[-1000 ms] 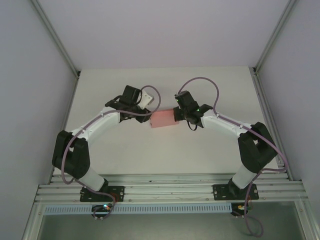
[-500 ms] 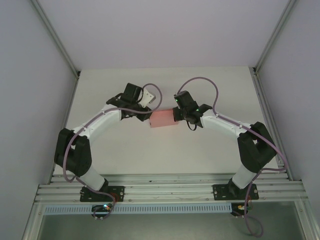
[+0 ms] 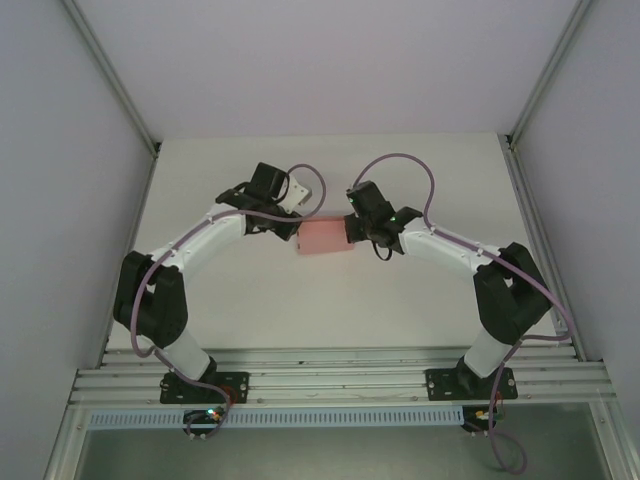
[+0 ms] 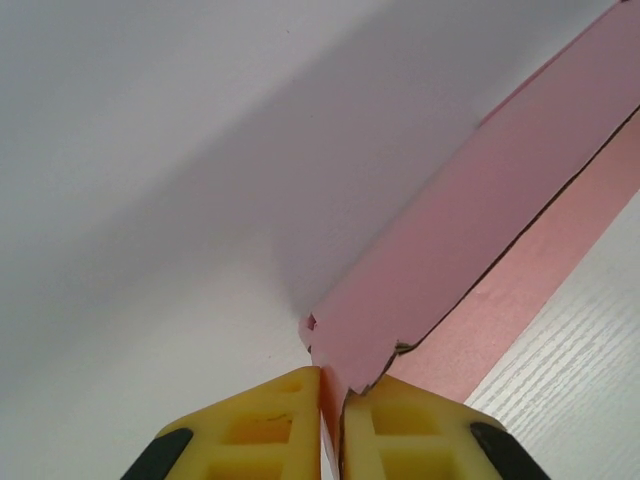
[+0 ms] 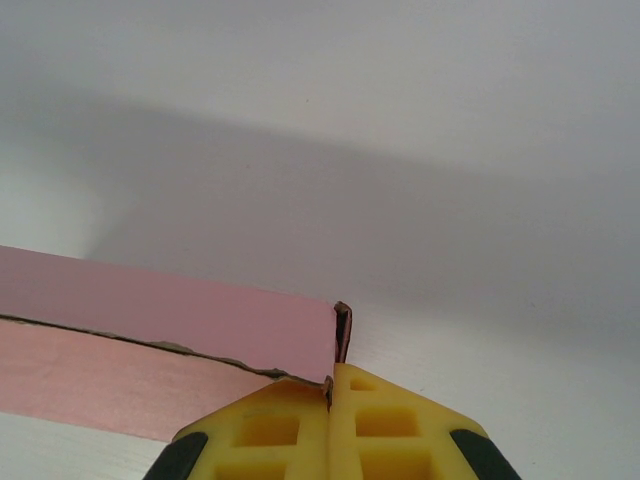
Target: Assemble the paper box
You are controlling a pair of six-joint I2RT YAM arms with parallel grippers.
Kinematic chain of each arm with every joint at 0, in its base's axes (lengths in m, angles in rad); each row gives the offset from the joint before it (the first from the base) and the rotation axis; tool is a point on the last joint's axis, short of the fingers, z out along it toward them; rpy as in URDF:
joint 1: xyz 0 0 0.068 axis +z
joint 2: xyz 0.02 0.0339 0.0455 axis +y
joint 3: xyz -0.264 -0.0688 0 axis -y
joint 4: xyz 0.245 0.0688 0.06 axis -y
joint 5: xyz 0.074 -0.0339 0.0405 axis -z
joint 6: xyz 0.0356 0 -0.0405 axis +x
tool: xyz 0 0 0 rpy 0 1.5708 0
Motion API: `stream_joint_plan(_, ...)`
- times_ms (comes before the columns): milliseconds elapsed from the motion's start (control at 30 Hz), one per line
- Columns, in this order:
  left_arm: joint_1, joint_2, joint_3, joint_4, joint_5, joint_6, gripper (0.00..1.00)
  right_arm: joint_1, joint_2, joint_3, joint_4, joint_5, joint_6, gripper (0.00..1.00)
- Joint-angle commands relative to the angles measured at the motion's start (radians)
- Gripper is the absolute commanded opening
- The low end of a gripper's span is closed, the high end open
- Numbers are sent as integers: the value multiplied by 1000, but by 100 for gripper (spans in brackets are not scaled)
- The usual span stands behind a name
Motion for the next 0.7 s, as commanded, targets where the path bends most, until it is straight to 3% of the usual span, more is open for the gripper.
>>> stream_joint_plan(0,-7,17,61,-62,-7,-104,12,34,61,-4,-187,47,-6,0)
stream_joint_plan(233,-10,62,76,-153,-22,-233,14,65,57,0,-188,76,3,0)
stream_joint_plan(667,-9,33,78,-173,-52,-247,29,71,47,-13,-189,90,0,0)
